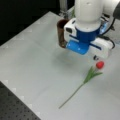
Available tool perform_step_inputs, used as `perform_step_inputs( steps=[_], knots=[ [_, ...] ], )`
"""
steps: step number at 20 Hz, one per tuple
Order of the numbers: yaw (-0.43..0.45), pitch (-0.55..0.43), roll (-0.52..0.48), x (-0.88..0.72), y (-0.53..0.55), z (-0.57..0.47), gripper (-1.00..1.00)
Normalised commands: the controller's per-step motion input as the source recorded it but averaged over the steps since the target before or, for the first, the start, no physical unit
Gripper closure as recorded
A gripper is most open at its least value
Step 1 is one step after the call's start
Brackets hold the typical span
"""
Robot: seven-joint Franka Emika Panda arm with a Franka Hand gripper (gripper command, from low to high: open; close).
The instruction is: Flower insertion into a vase
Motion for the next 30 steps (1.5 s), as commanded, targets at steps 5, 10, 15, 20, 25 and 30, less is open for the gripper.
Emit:
perform_step_inputs(
  steps=[5,10,15,20,25,30],
  knots=[
    [-0.089,-0.102,0.034,-0.09,0.21,-0.43,-1.0],
    [-0.099,-0.121,0.0,-0.09,0.16,-0.28,-1.0],
    [-0.069,-0.133,-0.045,-0.09,0.08,-0.14,-1.0],
    [-0.096,0.009,-0.168,-0.02,0.04,-0.27,-1.0],
    [0.047,-0.057,-0.12,0.09,0.05,-0.31,-1.0],
    [0.043,-0.085,-0.101,0.08,0.05,-0.13,-1.0]
  ],
)
